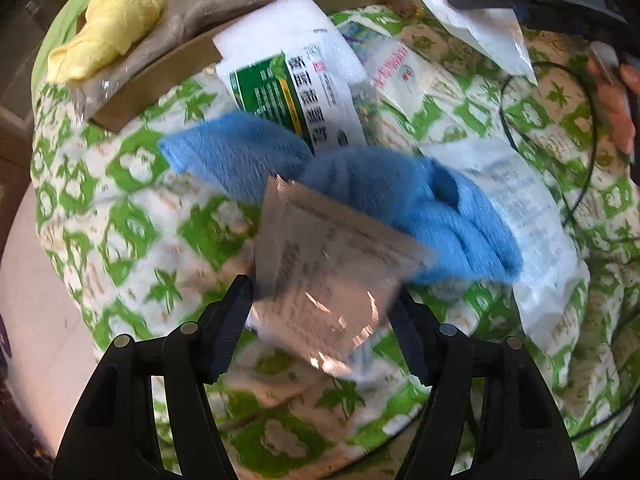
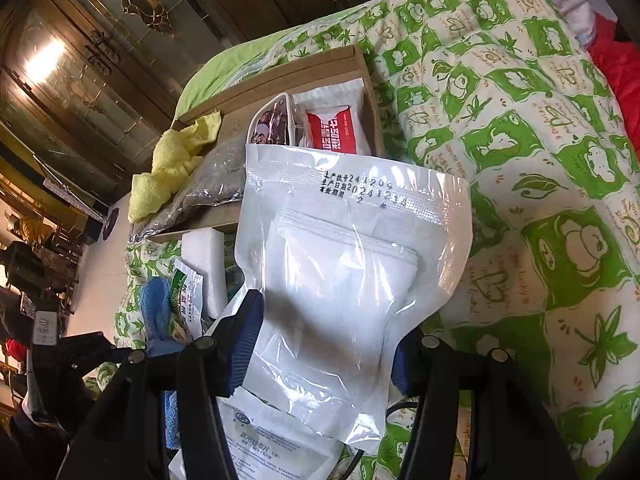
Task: Organize soft objects
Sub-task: 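Grasp white printed sachet with left tool while right tool grasps large white pouch, then lift and carry sachet with left tool and pouch with right tool toward tray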
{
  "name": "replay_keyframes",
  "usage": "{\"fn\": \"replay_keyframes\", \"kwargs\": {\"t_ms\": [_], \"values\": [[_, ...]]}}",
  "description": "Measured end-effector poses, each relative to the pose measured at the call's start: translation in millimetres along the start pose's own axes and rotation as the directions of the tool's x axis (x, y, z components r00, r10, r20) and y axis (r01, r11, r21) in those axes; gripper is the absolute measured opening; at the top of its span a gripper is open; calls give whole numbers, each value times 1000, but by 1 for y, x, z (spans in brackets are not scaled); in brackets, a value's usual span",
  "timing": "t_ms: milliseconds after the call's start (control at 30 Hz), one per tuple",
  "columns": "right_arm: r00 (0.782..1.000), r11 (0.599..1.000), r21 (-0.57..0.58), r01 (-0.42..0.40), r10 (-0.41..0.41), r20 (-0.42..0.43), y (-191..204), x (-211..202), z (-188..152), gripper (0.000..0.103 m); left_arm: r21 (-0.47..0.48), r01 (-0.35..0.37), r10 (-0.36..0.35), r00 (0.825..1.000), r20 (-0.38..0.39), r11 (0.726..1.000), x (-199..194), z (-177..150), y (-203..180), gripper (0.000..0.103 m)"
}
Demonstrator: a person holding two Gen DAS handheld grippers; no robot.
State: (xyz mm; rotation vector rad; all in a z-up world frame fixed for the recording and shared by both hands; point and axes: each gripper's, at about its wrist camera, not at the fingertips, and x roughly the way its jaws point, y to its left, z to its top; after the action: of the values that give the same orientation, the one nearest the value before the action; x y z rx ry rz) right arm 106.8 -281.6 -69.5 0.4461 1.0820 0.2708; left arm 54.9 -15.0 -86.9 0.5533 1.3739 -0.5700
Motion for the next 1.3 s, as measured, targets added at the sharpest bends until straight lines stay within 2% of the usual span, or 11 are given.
{"fn": "replay_keyframes", "kwargs": {"t_ms": [67, 200, 233, 300, 367, 467, 567, 633, 700, 933, 1300], "values": [[1000, 1000, 1, 2, -2, -3, 0, 1, 0, 56, -15, 13, -12, 1000, 28, 1000, -2, 5, 1, 68], [1000, 1000, 1, 1, -1, -4, -1, 2, 0, 56, -49, -35, 38, 998, 51, 998, -6, 10, 5, 52], [1000, 1000, 2, -1, 1, -4, -1, 3, 0, 56, -62, -42, 45, 998, 54, 997, -8, 9, 7, 52], [1000, 1000, 3, -5, 5, -4, -1, 3, 0, 56, -113, -42, 50, 996, 71, 993, -17, 9, 12, 51], [1000, 1000, 2, -7, 7, -2, 0, 3, -1, 56, -214, -3, 29, 993, 118, 977, -32, 11, 16, 51], [1000, 1000, 0, -12, 12, 3, 1, 2, -2, 56, -420, 49, 42, 978, 203, 906, -53, 10, 26, 51], [1000, 1000, -12, -11, 11, 9, 3, 1, -3, 56, -560, 9, 145, 962, 230, 828, -57, 4, 24, 51], [1000, 1000, -31, -3, 3, 13, 6, 1, -5, 56, -607, 55, 113, 966, 234, 793, -42, -5, 19, 51], [1000, 999, -53, 4, -3, 15, 10, 1, -8, 56, -612, 38, 109, 974, 200, 790, -34, -10, 17, 51], [1000, 996, -90, 19, -18, 8, 19, 8, -15, 56, -646, 11, 174, 959, 223, 763, -46, -30, 12, 51], [998, 991, -127, 47, -41, 50, 26, -1, -18, 56, -649, -14, 230, 941, 248, 761, -55, -23, 10, 51]]}}
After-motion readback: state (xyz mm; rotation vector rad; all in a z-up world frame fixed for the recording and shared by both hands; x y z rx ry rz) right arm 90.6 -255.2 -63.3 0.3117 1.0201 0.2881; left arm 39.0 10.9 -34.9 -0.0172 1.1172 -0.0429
